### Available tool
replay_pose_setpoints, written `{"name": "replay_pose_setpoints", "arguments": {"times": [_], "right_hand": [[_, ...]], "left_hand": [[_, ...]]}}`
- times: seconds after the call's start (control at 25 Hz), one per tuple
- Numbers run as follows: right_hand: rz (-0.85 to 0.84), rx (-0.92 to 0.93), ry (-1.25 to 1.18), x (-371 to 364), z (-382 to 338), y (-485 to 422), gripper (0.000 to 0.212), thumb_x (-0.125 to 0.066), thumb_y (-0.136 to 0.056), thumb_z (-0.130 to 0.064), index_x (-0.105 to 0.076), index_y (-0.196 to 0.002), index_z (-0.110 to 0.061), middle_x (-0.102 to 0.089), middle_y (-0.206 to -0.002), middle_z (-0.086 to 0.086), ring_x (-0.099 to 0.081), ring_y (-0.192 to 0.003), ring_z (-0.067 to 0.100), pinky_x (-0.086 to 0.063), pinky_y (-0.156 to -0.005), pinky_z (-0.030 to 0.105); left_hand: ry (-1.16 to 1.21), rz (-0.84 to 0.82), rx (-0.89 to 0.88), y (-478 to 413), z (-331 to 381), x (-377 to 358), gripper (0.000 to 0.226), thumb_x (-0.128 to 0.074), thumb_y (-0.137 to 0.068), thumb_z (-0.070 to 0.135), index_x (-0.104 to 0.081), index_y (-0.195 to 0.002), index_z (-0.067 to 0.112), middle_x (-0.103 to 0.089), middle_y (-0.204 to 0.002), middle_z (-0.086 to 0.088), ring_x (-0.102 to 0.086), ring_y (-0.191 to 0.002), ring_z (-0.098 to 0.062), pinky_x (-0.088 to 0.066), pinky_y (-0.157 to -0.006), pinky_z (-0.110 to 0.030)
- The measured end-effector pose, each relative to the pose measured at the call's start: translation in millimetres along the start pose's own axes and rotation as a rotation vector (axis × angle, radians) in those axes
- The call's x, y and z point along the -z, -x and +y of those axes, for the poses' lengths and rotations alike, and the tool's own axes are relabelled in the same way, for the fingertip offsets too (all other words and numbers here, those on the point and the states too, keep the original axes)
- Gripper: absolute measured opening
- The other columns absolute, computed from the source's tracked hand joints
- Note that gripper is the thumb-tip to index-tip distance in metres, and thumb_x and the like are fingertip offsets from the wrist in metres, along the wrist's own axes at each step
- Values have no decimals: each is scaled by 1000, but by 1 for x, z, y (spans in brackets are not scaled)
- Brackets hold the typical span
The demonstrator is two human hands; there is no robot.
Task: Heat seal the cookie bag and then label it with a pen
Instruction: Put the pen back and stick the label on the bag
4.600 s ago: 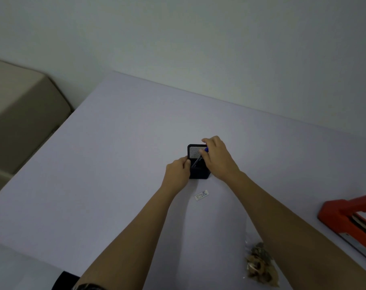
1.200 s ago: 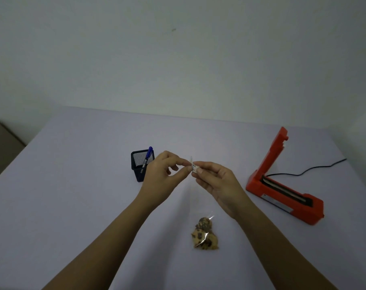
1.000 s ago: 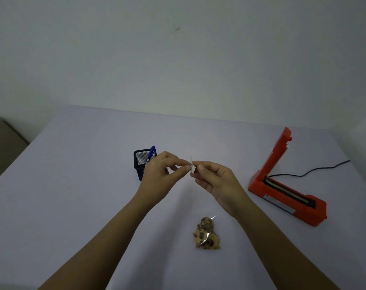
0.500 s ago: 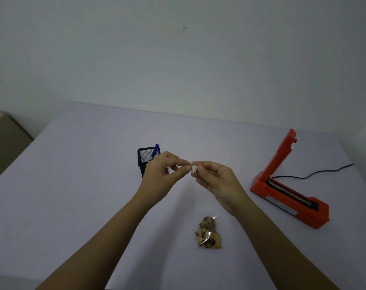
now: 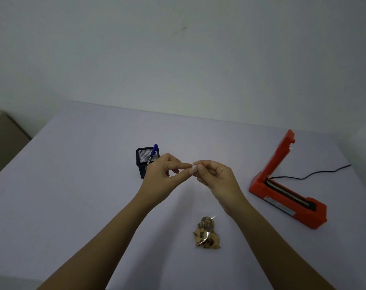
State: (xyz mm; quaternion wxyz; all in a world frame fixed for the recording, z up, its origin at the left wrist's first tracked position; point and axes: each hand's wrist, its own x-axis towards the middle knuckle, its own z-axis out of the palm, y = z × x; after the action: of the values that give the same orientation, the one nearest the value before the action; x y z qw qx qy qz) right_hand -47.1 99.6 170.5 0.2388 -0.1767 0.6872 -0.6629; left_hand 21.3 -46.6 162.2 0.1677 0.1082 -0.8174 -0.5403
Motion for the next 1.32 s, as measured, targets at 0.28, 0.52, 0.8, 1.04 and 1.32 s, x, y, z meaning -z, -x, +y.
{"name": "replay_pose_setpoints", "arguments": {"times": [0.28,0.52,0.8,1.04,1.32], "right_hand": [[-24,3,10,-4,2,-5,14,-54,-92,-14,-67,-91,-20,-71,-95,0,-68,-88,7,-52,-74,15],[6,-3,42,-12,10,-14,16,-53,-93,-14,-66,-89,-23,-69,-88,-3,-67,-80,2,-53,-74,14],[41,-151,71,-29,64,-47,15,-53,-93,-16,-65,-89,-24,-67,-87,-1,-63,-83,8,-52,-83,22],[-149,-307,322,-82,133,-83,12,-54,-93,-18,-65,-95,-16,-69,-98,9,-64,-83,12,-51,-81,30],[-156,-413,272,-112,168,-102,11,-55,-92,-16,-66,-96,-15,-69,-101,10,-66,-91,21,-52,-88,36]], "left_hand": [[19,14,6,1,-4,2,31,-62,-73,48,-73,-95,29,-58,-76,5,-53,-72,-1,-44,-61,-26],[113,83,109,-1,-20,10,23,-66,-75,37,-75,-89,22,-59,-74,0,-55,-76,-20,-48,-67,-34],[176,237,300,15,-59,52,12,-70,-80,21,-72,-70,27,-59,-73,2,-53,-66,-10,-41,-61,-23],[123,350,448,37,-101,92,9,-71,-78,26,-76,-79,19,-66,-82,-5,-64,-82,-20,-51,-75,-34],[-199,158,522,39,-156,69,24,-69,-81,33,-72,-99,19,-70,-93,5,-60,-74,1,-44,-65,-6]]}}
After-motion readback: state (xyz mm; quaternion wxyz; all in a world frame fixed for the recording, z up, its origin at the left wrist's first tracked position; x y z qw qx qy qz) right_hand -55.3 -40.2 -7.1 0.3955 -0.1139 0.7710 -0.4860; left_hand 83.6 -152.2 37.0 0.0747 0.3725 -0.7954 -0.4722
